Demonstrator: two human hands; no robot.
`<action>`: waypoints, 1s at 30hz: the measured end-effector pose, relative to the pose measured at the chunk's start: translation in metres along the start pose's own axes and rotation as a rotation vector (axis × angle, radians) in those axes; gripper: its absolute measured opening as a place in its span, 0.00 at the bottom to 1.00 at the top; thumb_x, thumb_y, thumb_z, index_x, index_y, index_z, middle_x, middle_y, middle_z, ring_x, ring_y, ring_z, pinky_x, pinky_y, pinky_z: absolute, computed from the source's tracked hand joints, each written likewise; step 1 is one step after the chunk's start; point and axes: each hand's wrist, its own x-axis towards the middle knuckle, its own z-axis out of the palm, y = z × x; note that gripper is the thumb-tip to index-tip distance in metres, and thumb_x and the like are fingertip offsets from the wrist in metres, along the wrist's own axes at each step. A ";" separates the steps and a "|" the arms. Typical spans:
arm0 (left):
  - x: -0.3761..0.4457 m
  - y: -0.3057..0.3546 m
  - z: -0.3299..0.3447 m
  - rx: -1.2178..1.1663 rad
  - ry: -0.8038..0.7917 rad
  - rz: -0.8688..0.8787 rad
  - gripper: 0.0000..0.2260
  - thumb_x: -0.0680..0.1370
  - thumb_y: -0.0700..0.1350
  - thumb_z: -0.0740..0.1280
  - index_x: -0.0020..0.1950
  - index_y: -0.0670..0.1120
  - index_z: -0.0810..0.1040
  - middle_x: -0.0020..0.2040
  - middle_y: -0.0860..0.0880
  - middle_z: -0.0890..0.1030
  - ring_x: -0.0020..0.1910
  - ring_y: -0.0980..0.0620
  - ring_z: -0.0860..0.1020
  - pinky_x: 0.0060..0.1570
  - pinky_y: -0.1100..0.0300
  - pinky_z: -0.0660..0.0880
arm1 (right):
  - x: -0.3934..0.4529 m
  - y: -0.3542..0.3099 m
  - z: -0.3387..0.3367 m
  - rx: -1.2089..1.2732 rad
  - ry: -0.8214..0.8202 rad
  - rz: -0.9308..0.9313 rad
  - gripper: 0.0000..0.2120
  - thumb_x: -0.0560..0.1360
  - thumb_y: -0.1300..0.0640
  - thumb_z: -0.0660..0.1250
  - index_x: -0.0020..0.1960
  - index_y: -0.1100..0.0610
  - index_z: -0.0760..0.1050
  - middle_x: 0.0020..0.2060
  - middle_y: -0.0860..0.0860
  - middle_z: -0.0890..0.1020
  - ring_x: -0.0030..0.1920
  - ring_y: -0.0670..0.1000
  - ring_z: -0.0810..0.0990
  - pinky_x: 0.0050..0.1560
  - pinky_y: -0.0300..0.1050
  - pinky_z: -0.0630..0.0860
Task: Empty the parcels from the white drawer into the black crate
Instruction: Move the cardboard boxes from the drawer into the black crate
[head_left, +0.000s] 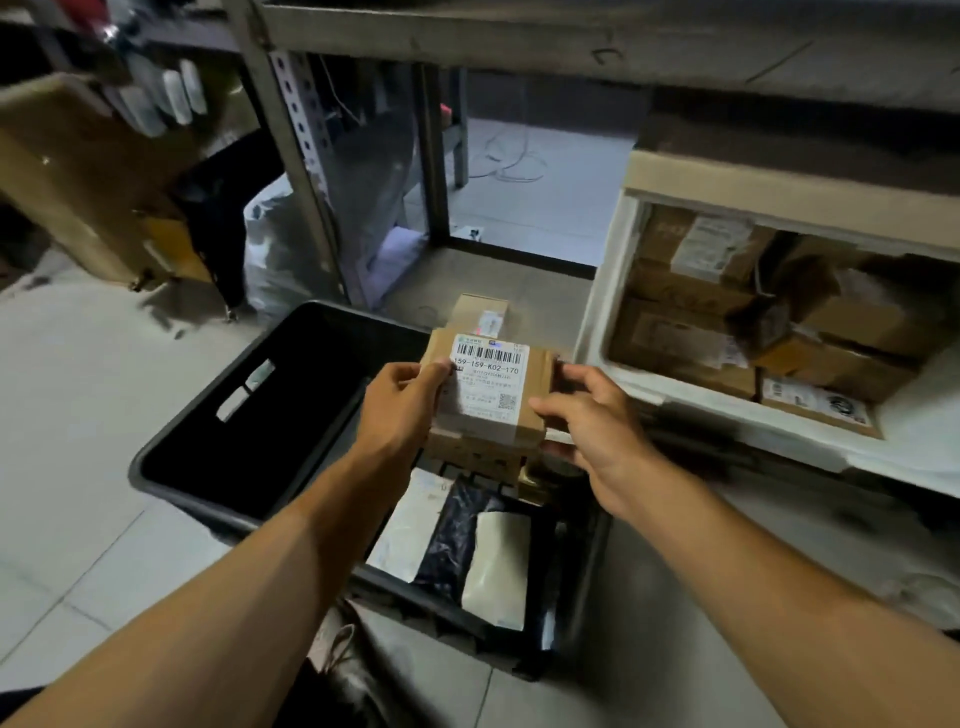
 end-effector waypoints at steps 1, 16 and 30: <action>0.003 -0.003 -0.008 0.008 0.014 -0.012 0.12 0.79 0.52 0.69 0.55 0.45 0.78 0.47 0.46 0.82 0.40 0.54 0.78 0.37 0.59 0.73 | 0.003 0.003 0.009 -0.010 -0.015 0.006 0.23 0.75 0.63 0.71 0.68 0.50 0.72 0.56 0.53 0.84 0.50 0.51 0.83 0.48 0.48 0.80; 0.079 -0.068 -0.128 0.125 0.122 -0.222 0.13 0.80 0.49 0.67 0.61 0.44 0.76 0.48 0.46 0.83 0.36 0.52 0.79 0.27 0.64 0.71 | 0.054 0.064 0.152 -0.209 -0.265 0.176 0.23 0.76 0.65 0.70 0.68 0.51 0.70 0.49 0.44 0.83 0.50 0.45 0.82 0.47 0.39 0.76; 0.166 -0.128 -0.141 0.436 -0.049 -0.287 0.12 0.77 0.48 0.71 0.57 0.43 0.81 0.49 0.44 0.84 0.48 0.45 0.83 0.53 0.52 0.80 | 0.102 0.125 0.179 -0.153 -0.176 0.462 0.25 0.76 0.61 0.71 0.71 0.53 0.69 0.52 0.49 0.76 0.48 0.46 0.75 0.61 0.54 0.79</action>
